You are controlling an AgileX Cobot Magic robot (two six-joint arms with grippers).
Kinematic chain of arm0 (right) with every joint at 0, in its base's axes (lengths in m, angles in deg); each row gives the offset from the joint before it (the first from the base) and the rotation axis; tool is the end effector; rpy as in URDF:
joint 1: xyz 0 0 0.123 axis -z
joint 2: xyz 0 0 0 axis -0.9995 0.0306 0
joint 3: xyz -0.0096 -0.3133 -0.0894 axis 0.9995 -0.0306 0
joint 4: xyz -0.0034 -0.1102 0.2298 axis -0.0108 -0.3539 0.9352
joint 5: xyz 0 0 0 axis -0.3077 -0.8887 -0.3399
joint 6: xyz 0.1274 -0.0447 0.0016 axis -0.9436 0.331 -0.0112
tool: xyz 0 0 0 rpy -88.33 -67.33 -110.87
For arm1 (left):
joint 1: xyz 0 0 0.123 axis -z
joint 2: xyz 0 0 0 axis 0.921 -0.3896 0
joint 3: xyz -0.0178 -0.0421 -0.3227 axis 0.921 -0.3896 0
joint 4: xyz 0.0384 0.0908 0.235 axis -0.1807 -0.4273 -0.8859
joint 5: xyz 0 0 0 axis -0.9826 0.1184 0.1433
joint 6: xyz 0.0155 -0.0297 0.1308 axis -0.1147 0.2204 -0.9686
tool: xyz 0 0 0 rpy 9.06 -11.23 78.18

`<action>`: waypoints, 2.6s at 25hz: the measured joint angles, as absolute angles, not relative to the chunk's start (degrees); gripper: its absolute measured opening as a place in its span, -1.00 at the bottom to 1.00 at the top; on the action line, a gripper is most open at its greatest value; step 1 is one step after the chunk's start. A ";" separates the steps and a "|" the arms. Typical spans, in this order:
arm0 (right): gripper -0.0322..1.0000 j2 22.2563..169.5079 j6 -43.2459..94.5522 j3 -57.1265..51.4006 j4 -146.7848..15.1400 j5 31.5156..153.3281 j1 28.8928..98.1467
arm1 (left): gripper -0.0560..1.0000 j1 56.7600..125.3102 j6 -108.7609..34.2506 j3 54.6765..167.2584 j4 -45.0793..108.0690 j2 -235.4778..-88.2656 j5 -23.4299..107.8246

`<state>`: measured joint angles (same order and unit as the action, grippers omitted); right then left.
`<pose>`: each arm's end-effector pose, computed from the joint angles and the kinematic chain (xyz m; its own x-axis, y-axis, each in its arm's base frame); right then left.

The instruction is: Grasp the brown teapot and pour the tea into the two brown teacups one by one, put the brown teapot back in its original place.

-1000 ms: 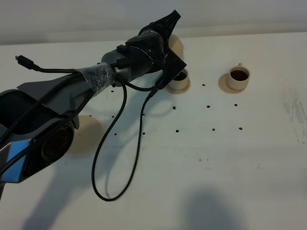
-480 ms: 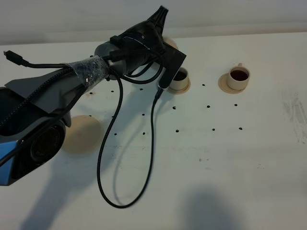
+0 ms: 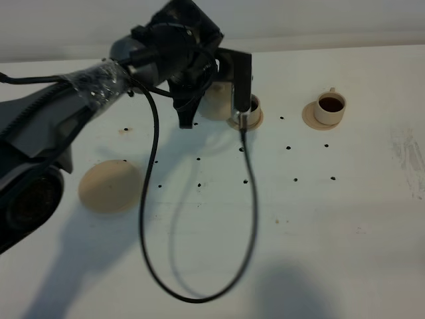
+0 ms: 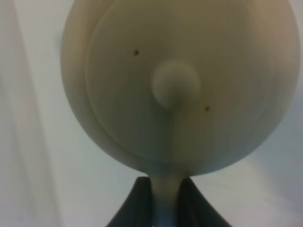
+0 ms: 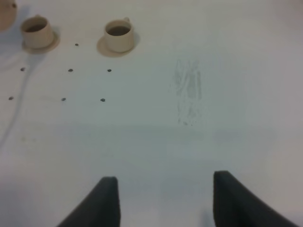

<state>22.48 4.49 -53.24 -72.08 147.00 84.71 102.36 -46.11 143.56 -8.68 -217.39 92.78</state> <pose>-0.0102 0.0029 0.2588 -0.4781 -0.0466 -0.8771 -0.0922 0.9957 -0.0026 0.4715 -0.2733 0.2105 -0.0271 0.9986 0.0453 0.8295 -0.0028 0.5586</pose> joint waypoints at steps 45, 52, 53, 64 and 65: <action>-0.10 22.48 4.49 -53.24 -72.08 147.00 84.71 | -0.73 96.14 -0.74 116.07 5.99 -194.17 106.63; -0.10 22.48 4.49 -53.24 -72.08 147.00 84.71 | -0.73 92.04 9.64 98.21 5.51 -188.12 95.17; -0.10 22.48 4.49 -53.24 -72.08 147.00 84.71 | -0.73 91.42 10.58 96.43 5.51 -188.12 93.05; -0.10 22.48 4.49 -53.24 -72.08 147.00 84.71 | -0.73 86.76 14.57 88.89 5.20 -188.12 79.37; -0.10 22.48 4.49 -53.24 -72.08 147.00 84.71 | -0.73 86.57 14.57 88.82 5.20 -188.24 79.15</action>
